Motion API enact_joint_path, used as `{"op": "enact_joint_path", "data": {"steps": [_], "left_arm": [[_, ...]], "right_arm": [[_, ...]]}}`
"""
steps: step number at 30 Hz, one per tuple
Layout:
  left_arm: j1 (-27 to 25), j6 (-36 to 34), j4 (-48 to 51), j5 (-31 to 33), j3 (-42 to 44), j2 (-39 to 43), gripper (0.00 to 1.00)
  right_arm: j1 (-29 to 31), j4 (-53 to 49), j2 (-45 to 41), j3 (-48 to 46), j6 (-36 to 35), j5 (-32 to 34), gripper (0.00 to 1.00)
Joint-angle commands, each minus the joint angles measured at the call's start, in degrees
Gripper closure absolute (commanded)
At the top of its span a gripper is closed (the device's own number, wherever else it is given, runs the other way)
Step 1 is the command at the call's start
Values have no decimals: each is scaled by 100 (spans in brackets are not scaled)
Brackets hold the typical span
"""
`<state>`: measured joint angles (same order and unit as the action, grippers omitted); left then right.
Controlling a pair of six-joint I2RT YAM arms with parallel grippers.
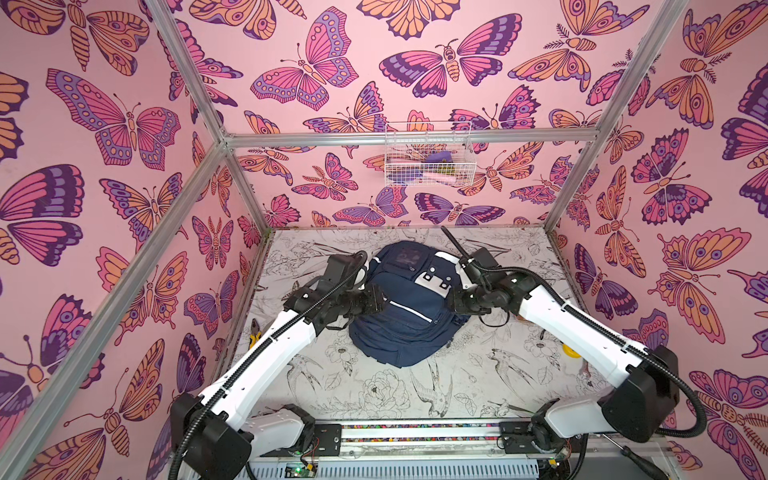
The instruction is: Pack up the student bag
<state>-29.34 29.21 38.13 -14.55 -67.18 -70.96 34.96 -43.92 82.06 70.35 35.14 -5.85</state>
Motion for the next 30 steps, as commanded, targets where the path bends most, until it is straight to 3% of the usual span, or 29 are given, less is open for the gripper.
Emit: {"op": "enact_joint_path", "data": {"steps": [1,8,14,17,22,27,29,30], "left_arm": [[-145,-1990,795,-21,-170,-414,43],[-983,-2971,606,1012,-3,-999,39],[-1133,-3027,-62,1498,148,-1369,34],[-1188,-3243,-511,1778,318,-1459,23],[-1223,-3665,-1145,2205,497,-1702,23],[-1241,-3887,-1269,2349,334,-1965,38],[-1256,-3903,-1346,2327,323,-1936,52],[-1275,-3914,-1359,2307,283,-1902,67]], "right_arm": [[101,649,0,-276,681,-546,51],[228,876,302,-333,1018,-501,52],[230,588,633,3,1262,-314,54],[225,512,670,47,1302,-281,55],[121,306,639,17,1411,-191,56],[-86,408,549,-172,1547,-311,55],[-86,394,522,-153,1520,-326,56],[-86,377,513,-138,1478,-346,56]]}}
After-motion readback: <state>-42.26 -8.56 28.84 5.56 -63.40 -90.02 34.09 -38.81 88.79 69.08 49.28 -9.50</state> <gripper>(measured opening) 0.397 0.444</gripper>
